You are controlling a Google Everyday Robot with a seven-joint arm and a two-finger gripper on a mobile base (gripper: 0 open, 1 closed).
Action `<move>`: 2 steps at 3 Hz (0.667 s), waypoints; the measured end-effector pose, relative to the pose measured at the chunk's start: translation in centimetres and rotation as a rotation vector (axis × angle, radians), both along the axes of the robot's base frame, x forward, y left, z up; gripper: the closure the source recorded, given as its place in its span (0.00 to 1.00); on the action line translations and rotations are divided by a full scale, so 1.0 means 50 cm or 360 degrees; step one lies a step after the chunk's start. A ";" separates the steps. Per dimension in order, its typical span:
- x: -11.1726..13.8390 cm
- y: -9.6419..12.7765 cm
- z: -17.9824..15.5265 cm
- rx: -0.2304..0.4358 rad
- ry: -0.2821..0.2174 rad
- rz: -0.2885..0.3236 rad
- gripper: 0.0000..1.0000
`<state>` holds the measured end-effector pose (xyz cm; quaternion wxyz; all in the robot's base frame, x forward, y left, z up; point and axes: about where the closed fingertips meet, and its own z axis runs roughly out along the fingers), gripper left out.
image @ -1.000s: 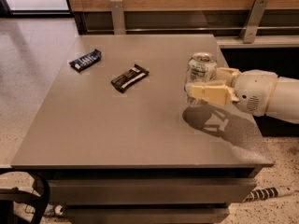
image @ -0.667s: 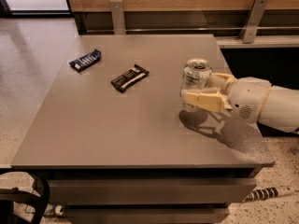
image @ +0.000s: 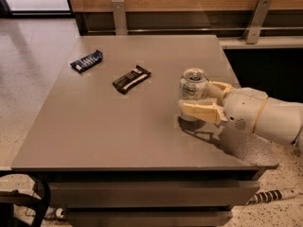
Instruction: Place 7up can upright
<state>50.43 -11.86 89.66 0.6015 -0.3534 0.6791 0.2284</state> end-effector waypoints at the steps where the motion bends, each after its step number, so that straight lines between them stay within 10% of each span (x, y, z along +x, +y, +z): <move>1: -0.003 0.013 -0.016 -0.0024 0.0017 0.0008 1.00; 2: -0.002 0.026 -0.032 -0.0014 0.0032 0.0022 1.00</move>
Offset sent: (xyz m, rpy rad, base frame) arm 0.0021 0.0321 -0.0326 0.0231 0.0363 0.0455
